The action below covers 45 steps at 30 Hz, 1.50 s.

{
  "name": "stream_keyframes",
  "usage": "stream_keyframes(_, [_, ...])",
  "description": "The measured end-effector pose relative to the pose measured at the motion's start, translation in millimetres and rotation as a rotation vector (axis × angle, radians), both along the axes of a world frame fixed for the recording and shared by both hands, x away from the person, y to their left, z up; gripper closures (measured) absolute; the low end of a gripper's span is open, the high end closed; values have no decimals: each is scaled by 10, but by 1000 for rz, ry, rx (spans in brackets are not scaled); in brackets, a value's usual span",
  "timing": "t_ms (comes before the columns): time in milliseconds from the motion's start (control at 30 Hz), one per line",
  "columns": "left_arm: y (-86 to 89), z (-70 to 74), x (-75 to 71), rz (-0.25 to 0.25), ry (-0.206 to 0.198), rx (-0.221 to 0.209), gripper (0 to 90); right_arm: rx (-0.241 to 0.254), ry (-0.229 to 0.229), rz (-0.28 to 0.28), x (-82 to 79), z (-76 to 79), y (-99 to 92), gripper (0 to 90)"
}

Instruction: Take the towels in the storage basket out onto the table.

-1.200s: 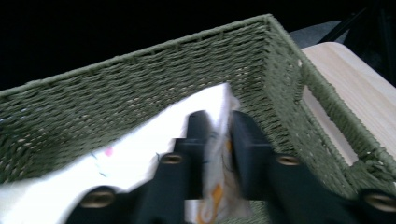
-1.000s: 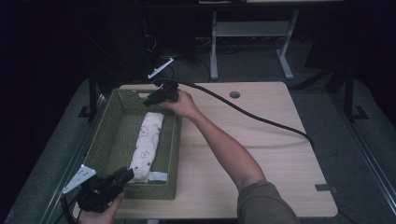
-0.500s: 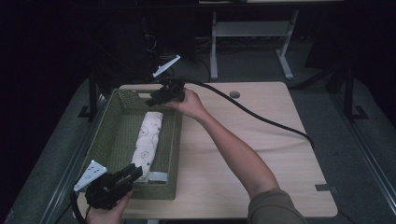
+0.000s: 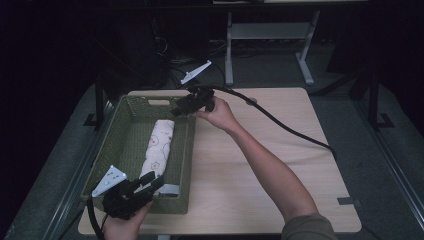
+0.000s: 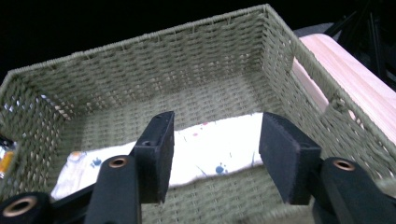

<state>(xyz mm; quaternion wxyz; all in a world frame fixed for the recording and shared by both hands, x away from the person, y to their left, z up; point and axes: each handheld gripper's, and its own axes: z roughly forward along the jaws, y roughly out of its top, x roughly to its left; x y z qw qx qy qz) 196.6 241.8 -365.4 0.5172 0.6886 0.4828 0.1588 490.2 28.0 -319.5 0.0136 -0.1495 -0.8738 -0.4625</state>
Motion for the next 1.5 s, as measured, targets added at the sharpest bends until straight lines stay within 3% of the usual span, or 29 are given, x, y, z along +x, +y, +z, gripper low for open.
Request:
stream_keyframes(433, [-184,49,96,-53,8,-9,519,6,19,-41,-19,-3,-340,392])
stream_keyframes(500, [-243,62,119,-70,13,2,506,-14,10,-50,-42,13,-388,371])
stream_keyframes(533, [-243,62,119,-70,13,2,497,-11,-6,-45,-49,15,-411,377])
stream_keyframes(667, [-319,91,152,-82,13,5,479,18,17,-67,-60,36,-531,359])
stream_keyframes(1033, [-472,119,247,-113,28,-23,353,26,20,-119,-120,-6,-861,325])
stream_keyframes(1267, [-538,138,281,-132,31,-25,332,42,18,-146,-138,-28,-1057,312])
stream_keyframes(1367, [-552,147,304,-140,36,-51,321,50,13,-158,-149,-30,-1165,309])
stream_keyframes(1400, [-571,148,322,-170,43,-62,333,51,15,-166,-157,-33,-1219,307])
stream_keyframes(1500, [-591,141,348,-196,68,-89,333,36,12,-178,-169,-36,-1272,301])
